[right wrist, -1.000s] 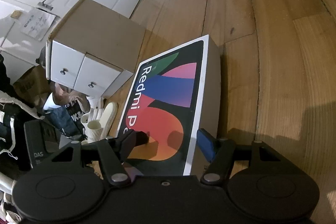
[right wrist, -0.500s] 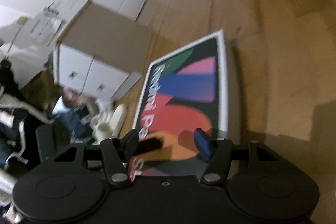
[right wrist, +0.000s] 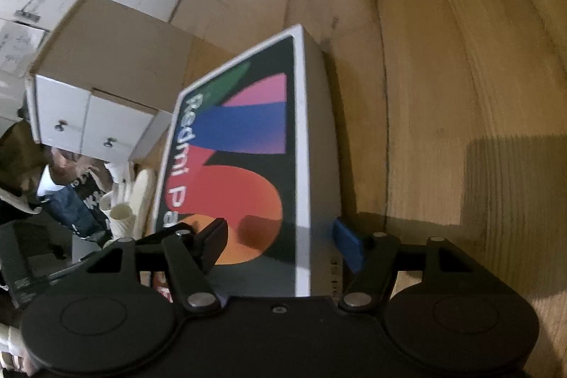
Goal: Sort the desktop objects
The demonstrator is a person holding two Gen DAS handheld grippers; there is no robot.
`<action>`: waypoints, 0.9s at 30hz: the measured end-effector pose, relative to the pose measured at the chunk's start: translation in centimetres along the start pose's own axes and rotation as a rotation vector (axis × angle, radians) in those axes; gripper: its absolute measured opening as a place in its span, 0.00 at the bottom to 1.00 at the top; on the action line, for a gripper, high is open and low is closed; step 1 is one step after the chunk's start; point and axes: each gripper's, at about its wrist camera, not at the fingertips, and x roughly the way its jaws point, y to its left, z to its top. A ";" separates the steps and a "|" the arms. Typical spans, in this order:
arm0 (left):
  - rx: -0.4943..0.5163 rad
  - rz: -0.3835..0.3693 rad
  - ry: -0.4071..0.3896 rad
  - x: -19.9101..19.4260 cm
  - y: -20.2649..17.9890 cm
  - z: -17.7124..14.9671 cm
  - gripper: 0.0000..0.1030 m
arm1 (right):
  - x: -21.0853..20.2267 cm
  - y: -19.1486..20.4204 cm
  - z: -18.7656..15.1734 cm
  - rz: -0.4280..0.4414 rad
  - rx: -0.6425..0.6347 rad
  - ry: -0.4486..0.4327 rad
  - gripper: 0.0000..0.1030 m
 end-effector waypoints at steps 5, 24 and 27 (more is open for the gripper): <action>0.016 0.004 0.010 0.1 -0.3 0.2 0.94 | 0.7 0.4 0.2 0.035 -0.080 0.011 0.62; 0.023 0.059 0.003 -1.9 2.7 2.2 0.93 | -0.1 4.2 -1.3 0.127 -0.250 -0.003 0.61; 0.008 0.078 0.007 -1.7 3.3 2.0 0.95 | 0.3 4.6 -1.6 0.123 -0.268 0.013 0.61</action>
